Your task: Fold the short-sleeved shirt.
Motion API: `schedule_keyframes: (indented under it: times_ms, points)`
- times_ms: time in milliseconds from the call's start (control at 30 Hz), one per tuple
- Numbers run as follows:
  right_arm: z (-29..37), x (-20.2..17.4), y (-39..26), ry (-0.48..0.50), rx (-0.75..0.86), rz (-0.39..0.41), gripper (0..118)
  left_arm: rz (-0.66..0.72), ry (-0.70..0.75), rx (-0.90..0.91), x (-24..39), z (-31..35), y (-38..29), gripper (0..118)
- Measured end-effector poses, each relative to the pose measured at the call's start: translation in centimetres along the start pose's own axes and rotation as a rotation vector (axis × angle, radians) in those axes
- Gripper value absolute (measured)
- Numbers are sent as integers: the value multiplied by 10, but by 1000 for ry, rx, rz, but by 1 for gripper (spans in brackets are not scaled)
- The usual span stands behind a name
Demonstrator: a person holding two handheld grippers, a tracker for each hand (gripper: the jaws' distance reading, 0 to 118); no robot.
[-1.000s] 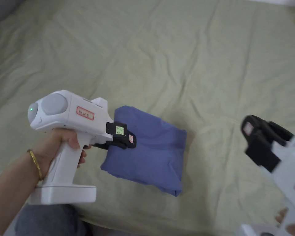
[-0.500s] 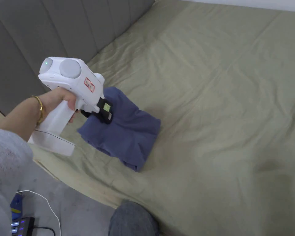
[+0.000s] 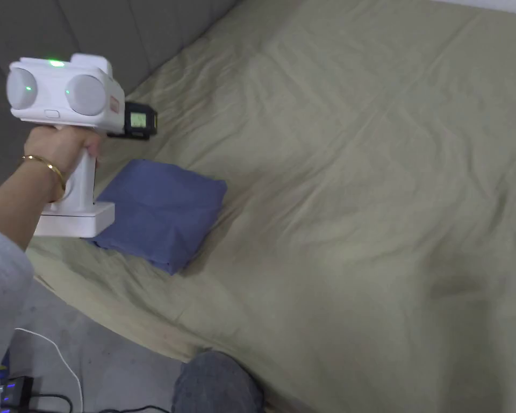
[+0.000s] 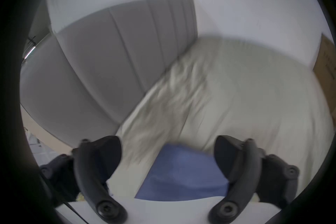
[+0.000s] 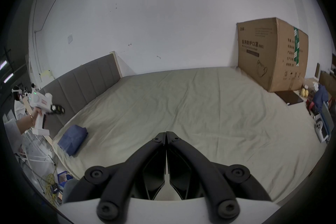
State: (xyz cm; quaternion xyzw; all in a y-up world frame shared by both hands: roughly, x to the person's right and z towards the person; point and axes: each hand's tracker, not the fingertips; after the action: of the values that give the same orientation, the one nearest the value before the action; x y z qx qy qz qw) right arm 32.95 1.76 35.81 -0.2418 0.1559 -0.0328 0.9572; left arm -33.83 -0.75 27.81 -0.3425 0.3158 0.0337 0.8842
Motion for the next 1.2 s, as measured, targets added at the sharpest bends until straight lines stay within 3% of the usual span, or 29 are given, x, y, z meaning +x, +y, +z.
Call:
schedule_keyframes:
  times_ms: [67,133,233,300,500,667,933,1200]
  points:
    - [7,6,5,3,20,5,0,7,-65,168,17,42,20,86]
    - [5,-18,23,-2,55,8,0,7,-100,287,37,82,35,56]
    - [17,-8,40,-17,117,42,0,-33,-190,412,73,140,47,16]
    - [28,1,52,-38,162,61,0,-69,-242,478,98,175,47,3]
    - [57,28,87,-110,271,103,0,-73,-436,628,171,257,25,0]
    - [79,38,101,-168,328,138,0,-68,-507,659,219,288,-8,0]
    - [90,46,72,-228,334,136,0,-86,-570,644,256,311,-66,0]
    - [92,50,29,-249,309,77,0,-113,-573,570,265,299,-115,0]
